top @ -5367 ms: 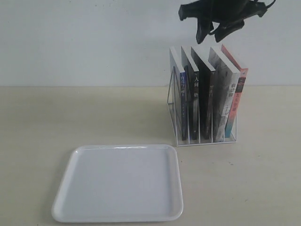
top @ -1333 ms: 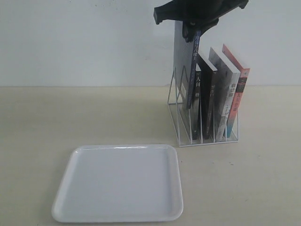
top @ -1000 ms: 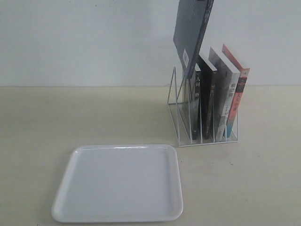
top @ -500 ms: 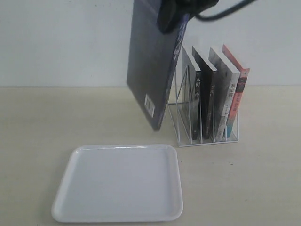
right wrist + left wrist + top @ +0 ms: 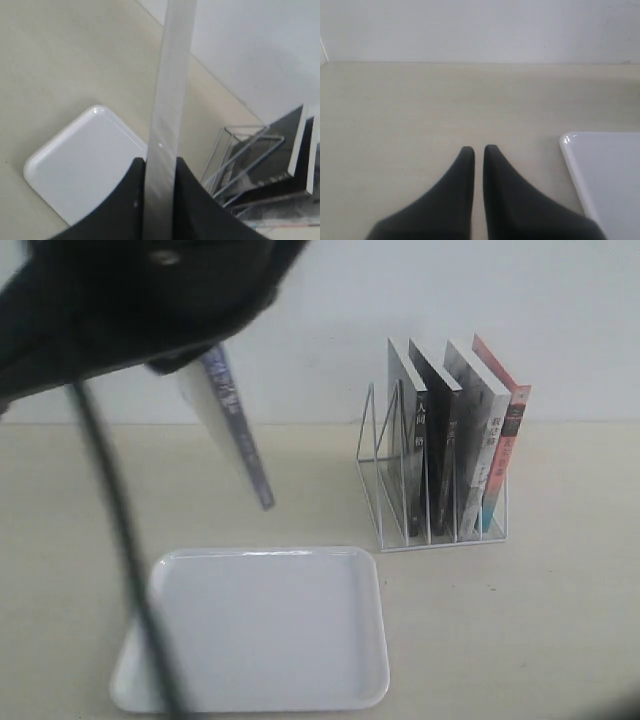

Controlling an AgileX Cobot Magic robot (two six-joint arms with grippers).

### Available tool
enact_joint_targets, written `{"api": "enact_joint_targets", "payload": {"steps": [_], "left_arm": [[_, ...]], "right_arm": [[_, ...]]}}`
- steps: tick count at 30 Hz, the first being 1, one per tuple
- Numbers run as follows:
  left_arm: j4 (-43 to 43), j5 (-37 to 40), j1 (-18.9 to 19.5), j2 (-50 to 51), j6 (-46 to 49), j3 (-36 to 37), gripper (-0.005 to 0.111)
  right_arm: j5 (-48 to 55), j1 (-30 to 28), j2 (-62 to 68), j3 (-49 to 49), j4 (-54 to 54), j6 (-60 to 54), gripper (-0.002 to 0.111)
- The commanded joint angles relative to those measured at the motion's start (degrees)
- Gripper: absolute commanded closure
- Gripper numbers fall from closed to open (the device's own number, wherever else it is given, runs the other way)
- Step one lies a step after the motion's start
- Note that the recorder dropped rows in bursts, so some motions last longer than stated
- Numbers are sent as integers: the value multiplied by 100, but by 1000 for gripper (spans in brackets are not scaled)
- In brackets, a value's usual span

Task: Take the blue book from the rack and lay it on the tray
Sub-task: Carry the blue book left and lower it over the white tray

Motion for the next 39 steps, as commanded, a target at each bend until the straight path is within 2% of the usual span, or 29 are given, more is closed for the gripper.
{"api": "enact_joint_targets", "payload": {"steps": [1,6,8,12,22,26,30,39], "left_arm": [[12,-35,-46,-13,12,22,101],[12,-35,-46,-13,12,22,101],[12,-35,-46,-13,12,22,101],[12,-35,-46,-13,12,22,101],[12,-35,-46,-13,12,22,101],[12,-35,-46,-13,12,22,101],[12,-35,-46,-13,12,22,101],[12,-35,-46,-13,12,22,101]], "right_arm": [[-188,704,515,-330,-613,134,108],[-188,776,1345,-516,-559,-135,108],[-188,587,1554,-516,-426,-175,108],[-188,-137,1601,-516,462,-188,108],[-188,-1086,1610,-327,789,-342,108],[-188,-1199,1587,111,1115,-362,108],[-188,-1212,1322,593,992,-187,108],[-188,-1212,882,662,866,56,108]]}}
